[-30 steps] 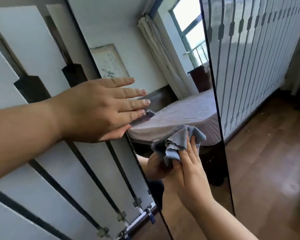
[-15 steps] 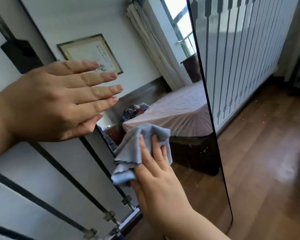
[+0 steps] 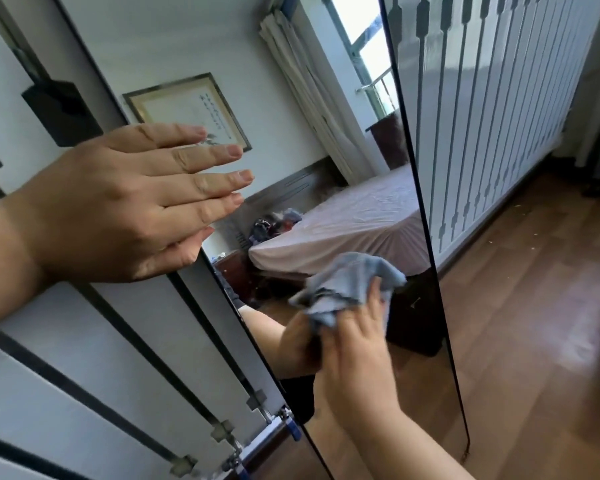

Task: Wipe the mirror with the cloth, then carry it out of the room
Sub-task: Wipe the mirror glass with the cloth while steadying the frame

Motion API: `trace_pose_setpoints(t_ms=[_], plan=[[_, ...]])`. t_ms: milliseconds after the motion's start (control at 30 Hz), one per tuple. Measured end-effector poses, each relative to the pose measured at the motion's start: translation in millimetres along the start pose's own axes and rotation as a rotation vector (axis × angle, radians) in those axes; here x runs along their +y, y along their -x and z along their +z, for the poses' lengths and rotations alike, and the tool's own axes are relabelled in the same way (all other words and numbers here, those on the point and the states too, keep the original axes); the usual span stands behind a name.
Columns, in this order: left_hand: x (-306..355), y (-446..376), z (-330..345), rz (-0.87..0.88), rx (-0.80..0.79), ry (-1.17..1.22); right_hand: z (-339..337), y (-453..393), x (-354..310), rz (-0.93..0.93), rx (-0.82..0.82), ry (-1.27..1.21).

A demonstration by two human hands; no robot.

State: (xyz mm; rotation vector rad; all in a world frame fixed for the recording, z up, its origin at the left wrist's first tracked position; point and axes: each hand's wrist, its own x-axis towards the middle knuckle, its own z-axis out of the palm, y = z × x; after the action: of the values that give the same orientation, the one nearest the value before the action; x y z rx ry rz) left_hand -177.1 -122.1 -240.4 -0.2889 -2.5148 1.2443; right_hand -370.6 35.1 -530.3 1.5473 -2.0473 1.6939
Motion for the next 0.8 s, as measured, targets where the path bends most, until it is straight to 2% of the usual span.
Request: trace_pose_setpoints(t_ms=[67, 133, 200, 333, 433, 533, 700, 800], plan=[[-1.3, 0.3, -0.3, -0.002, -0.001, 0.002, 6.7, 4.3, -22.5, -0.275, -0.042, 0.075], [-1.9, 1.9, 0.3, -0.004, -0.004, 0.002, 7.4, 3.7, -23.5, -0.391, -0.044, 0.089], [-1.3, 3.4, 0.1, -0.001, -0.008, 0.009, 5.8, 8.9, -3.2, -0.353, -0.05, 0.115], [0.4, 0.1, -5.3, 0.005, -0.011, 0.008, -1.4, 39.2, 54.0, -0.104, -0.037, 0.134], [4.0, -3.1, -9.2, -0.008, 0.002, 0.001, 2.8, 39.5, 56.4, -0.031, -0.017, 0.114], [7.6, -4.3, -11.7, -0.016, 0.003, -0.001, 3.4, 0.5, 17.4, -0.132, -0.001, 0.112], [10.0, -5.3, -13.9, -0.026, -0.002, 0.001, -19.4, -79.2, -61.8, -0.429, -0.01, 0.16], [10.5, -5.7, -15.3, -0.024, -0.011, -0.008, -20.2, -105.0, -70.7, -0.468, 0.035, 0.12]])
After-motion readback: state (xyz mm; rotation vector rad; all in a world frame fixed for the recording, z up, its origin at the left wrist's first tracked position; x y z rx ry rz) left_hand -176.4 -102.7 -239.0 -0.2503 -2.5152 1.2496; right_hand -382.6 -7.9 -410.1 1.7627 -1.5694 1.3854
